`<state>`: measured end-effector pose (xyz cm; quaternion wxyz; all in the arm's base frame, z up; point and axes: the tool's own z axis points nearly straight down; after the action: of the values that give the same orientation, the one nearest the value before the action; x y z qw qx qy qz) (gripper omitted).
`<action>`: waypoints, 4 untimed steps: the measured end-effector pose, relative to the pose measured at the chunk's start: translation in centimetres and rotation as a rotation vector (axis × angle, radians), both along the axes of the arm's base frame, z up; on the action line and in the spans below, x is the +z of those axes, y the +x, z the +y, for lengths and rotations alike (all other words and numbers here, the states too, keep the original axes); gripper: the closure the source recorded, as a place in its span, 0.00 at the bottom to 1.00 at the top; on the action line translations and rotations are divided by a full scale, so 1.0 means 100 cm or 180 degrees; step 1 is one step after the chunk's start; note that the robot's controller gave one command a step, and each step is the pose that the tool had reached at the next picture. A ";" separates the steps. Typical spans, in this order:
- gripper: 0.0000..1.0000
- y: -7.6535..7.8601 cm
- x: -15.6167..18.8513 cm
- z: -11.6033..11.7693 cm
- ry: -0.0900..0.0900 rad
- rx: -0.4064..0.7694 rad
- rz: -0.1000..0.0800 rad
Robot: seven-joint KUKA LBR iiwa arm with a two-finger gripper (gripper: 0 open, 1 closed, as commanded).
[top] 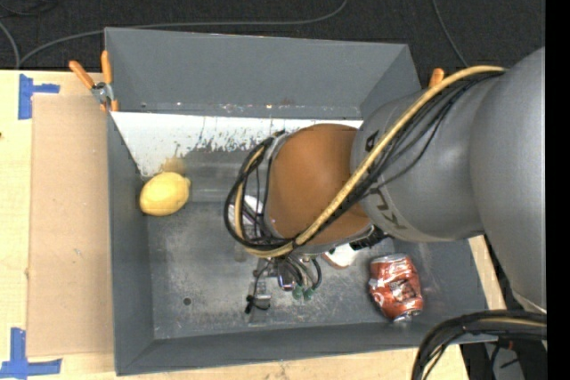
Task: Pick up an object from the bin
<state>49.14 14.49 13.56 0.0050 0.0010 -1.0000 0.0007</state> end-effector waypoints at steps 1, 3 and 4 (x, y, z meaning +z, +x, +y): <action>0.00 0.002 0.003 -0.001 0.0003 -0.0017 -0.0021; 0.00 -0.021 -0.013 -0.053 0.0010 0.0843 -0.0019; 0.00 0.082 -0.036 -0.078 0.0016 0.1477 -0.0063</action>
Offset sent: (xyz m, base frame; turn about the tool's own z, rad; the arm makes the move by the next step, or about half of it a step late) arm -0.0223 -0.0397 -0.0656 -0.2321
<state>57.37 6.65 9.91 -0.0051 0.2309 -0.9730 -0.0006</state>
